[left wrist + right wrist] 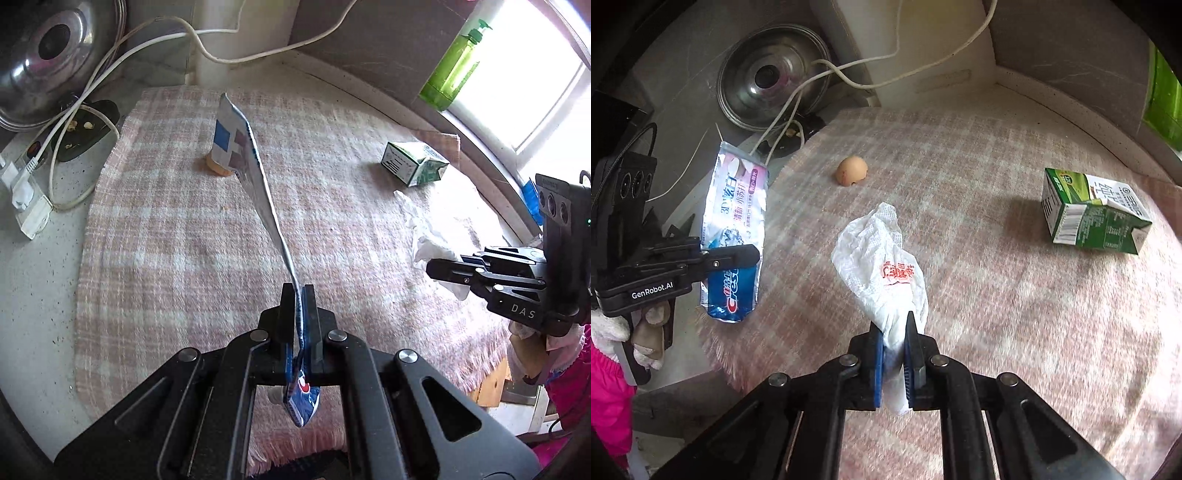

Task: Collect trash
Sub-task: 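Carry the toothpaste tube and white bag down over the blue basket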

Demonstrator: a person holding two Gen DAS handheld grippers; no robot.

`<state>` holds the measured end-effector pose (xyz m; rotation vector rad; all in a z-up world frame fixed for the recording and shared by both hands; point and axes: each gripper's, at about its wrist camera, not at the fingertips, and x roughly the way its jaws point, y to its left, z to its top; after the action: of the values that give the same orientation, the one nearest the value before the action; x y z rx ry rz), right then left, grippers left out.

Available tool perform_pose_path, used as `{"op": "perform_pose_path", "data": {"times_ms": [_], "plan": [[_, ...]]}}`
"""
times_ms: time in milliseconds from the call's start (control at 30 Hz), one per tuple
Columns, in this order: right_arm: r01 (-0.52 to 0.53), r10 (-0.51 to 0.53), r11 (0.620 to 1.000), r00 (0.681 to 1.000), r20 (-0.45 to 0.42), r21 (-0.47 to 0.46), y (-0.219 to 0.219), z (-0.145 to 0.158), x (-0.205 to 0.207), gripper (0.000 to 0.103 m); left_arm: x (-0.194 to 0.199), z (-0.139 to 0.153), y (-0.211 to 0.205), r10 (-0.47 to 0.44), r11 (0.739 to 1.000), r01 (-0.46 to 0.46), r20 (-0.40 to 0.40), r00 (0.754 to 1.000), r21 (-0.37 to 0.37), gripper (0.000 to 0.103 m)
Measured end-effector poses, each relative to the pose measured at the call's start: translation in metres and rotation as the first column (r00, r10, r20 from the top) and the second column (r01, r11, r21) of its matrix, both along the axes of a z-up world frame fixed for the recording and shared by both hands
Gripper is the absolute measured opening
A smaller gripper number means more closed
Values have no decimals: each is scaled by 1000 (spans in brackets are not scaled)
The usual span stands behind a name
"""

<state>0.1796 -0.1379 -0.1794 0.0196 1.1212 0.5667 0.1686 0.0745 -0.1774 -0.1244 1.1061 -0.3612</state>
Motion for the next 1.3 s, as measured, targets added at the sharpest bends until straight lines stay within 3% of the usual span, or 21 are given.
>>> {"op": "perform_pose_path", "data": {"times_ms": [167,467,833,1300], "plan": [[61,-61,997,998,-3,51,-10,14,-36,7,-35,-1,3,-12,1000,12,-7,1000,-29,1],[132,-131,986,991,-19,101,-8,24,-105,7,-96,-7,12,-56,998,56,-13,998,-17,1],[189,-184,976,981,-58,108,16,13,-190,7,-161,-25,28,-125,992,125,-31,992,-27,1],[248,-233,965,961,-151,88,52,-20,-264,7,-220,-57,38,-201,979,199,-81,976,-33,1]]}}
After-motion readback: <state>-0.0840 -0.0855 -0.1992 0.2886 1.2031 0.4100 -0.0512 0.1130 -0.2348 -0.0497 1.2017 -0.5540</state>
